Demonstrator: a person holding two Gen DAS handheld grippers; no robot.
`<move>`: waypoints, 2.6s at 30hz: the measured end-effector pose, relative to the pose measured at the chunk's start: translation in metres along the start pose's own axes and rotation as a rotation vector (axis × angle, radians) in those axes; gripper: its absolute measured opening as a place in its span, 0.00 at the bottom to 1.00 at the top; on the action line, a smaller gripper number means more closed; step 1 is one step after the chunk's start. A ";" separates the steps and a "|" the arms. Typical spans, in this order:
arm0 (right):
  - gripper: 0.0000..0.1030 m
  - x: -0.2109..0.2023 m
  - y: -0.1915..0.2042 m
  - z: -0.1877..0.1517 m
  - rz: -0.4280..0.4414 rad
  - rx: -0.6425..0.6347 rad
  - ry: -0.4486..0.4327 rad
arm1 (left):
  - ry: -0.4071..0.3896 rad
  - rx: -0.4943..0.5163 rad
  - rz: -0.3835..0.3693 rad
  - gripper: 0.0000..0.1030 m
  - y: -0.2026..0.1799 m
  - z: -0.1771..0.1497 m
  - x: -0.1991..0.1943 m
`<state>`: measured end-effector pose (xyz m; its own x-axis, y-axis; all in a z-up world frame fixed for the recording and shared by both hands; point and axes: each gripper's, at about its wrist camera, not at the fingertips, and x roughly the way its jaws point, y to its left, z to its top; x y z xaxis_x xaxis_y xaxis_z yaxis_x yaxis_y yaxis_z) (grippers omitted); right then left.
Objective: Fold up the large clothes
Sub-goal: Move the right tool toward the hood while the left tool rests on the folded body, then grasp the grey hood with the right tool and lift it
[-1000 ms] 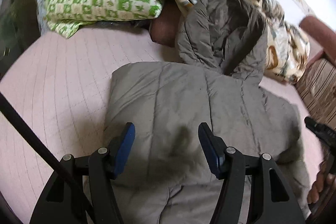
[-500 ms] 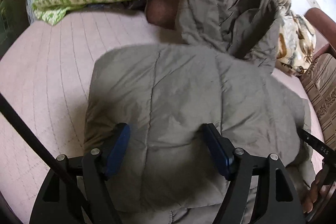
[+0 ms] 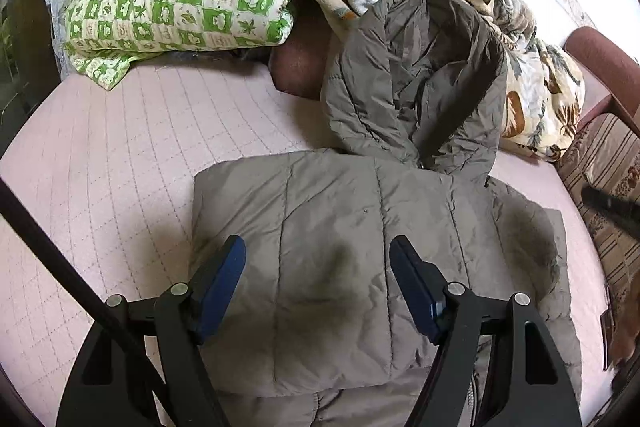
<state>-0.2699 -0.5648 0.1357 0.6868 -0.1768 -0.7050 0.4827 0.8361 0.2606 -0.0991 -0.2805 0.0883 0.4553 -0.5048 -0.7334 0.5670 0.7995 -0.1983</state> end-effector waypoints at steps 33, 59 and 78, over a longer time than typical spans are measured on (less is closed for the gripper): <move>0.06 0.058 0.075 0.134 -0.219 -0.312 -0.112 | -0.015 -0.017 -0.033 0.72 0.019 0.002 0.006; 0.06 -0.003 0.026 -0.093 -0.147 -0.262 0.014 | -0.035 -0.028 -0.121 0.72 0.016 0.000 -0.021; 0.07 0.021 0.018 -0.115 -0.135 -0.176 0.016 | 0.254 -0.152 -0.326 0.74 -0.023 -0.022 0.025</move>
<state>-0.3094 -0.4936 0.0500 0.6132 -0.2865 -0.7361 0.4664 0.8834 0.0447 -0.1164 -0.3043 0.0603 0.0751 -0.6576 -0.7496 0.5369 0.6601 -0.5253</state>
